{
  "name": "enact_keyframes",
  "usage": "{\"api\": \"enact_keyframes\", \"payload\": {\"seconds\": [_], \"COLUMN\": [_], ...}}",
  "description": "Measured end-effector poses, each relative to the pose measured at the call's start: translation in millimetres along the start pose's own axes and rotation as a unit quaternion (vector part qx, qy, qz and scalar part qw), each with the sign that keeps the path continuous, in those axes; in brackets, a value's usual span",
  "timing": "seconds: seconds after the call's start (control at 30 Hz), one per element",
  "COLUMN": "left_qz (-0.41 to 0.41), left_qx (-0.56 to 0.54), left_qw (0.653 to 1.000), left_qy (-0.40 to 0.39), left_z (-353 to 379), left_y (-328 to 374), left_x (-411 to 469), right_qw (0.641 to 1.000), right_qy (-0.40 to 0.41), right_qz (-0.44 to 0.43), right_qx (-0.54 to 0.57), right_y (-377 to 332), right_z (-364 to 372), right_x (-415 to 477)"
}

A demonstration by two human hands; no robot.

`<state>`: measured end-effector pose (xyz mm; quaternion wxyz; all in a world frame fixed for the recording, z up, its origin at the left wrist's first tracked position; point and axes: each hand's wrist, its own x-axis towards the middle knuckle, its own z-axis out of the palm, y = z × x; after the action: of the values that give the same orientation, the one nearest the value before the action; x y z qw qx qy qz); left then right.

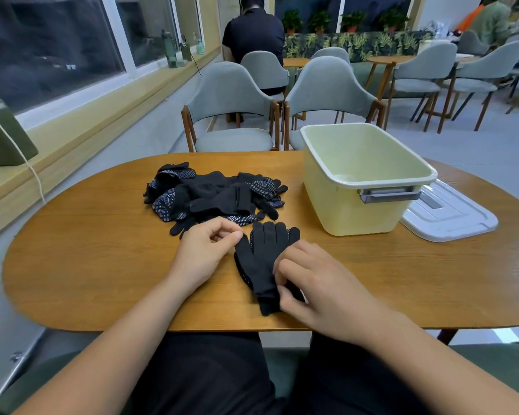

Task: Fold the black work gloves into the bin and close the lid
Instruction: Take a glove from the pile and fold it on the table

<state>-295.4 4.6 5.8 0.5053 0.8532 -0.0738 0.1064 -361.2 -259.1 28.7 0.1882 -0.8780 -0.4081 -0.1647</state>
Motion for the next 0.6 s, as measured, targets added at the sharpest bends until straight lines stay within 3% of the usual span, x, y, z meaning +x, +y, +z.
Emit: {"api": "enact_keyframes", "payload": {"seconds": [0.6], "left_qz": [-0.03], "left_qx": [0.081], "left_qw": [0.996], "left_qy": [-0.033], "left_z": [-3.6], "left_y": [-6.6], "left_x": [11.2], "right_qw": [0.998], "right_qy": [-0.052], "right_qz": [0.028], "right_qx": [-0.01], "right_y": [5.3], "right_z": [6.4], "right_x": [-21.2]}}
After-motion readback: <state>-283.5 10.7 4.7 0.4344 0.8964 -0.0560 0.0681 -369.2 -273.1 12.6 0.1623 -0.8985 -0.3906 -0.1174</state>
